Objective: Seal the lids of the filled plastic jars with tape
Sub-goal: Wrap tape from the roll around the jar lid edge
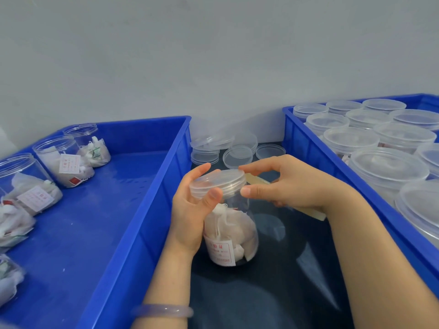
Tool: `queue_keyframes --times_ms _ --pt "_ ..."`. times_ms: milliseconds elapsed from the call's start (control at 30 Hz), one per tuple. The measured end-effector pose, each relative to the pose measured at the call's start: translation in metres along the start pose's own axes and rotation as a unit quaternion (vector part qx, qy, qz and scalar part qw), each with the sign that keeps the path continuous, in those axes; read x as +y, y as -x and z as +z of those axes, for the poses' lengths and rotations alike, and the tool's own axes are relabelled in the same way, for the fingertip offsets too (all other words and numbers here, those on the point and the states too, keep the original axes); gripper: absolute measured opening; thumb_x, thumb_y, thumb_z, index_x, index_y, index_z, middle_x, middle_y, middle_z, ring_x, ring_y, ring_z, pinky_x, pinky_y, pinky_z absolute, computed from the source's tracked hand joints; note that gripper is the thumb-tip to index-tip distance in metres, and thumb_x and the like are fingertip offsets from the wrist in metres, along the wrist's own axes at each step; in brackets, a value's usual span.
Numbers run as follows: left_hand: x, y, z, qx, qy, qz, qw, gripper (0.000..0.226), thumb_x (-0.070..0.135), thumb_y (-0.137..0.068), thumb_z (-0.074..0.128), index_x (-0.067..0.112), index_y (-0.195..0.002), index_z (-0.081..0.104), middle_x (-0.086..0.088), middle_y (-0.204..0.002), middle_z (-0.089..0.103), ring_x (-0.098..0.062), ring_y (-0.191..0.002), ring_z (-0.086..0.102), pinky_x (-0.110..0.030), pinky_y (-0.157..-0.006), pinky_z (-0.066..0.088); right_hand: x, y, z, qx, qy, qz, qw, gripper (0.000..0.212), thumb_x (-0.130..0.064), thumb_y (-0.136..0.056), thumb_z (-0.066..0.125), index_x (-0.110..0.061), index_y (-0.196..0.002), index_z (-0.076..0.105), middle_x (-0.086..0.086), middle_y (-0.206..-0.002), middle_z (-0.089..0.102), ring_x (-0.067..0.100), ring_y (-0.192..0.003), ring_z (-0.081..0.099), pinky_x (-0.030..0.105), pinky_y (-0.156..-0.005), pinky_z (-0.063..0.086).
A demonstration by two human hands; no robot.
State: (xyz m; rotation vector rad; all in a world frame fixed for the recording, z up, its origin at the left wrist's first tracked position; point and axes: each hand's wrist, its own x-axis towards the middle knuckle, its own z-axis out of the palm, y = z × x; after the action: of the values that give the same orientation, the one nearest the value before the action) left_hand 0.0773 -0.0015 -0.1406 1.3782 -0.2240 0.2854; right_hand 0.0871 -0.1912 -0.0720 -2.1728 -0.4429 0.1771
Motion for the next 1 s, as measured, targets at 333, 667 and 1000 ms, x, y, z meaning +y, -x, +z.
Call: queue_keyframes --times_ms 333,667,1000 --pt "-0.001 0.002 0.007 -0.099 0.11 -0.068 0.987 0.112 0.064 -0.039 0.086 0.018 -0.133 0.045 -0.018 -0.129 0.059 -0.03 -0.118 0.059 -0.044 -0.093 0.051 0.01 -0.001 -0.003 -0.043 -0.082 0.011 0.996 0.068 -0.064 -0.046 0.071 -0.042 -0.11 0.065 -0.013 -0.096 0.066 0.002 -0.054 0.055 0.016 -0.057 0.046" --pt "0.006 -0.002 0.02 0.112 -0.147 -0.069 0.98 0.106 0.091 -0.042 0.055 0.035 -0.132 0.046 0.016 -0.128 0.054 -0.004 -0.115 0.053 -0.02 -0.082 0.046 0.002 -0.012 0.016 0.057 -0.039 0.023 0.997 0.052 -0.061 -0.07 0.069 -0.036 -0.115 0.063 -0.014 -0.118 0.059 -0.008 -0.072 0.054 0.008 -0.057 0.039" --pt "0.006 0.0 0.012 0.118 -0.093 -0.05 0.987 0.071 0.073 -0.049 0.061 0.035 -0.108 0.058 0.01 -0.098 0.068 -0.002 -0.083 0.068 -0.015 -0.066 0.05 -0.017 0.001 0.003 -0.029 0.047 0.022 0.998 0.085 -0.05 -0.064 0.079 -0.03 -0.139 0.046 -0.004 -0.105 0.072 -0.001 -0.079 0.067 0.021 -0.084 0.049"
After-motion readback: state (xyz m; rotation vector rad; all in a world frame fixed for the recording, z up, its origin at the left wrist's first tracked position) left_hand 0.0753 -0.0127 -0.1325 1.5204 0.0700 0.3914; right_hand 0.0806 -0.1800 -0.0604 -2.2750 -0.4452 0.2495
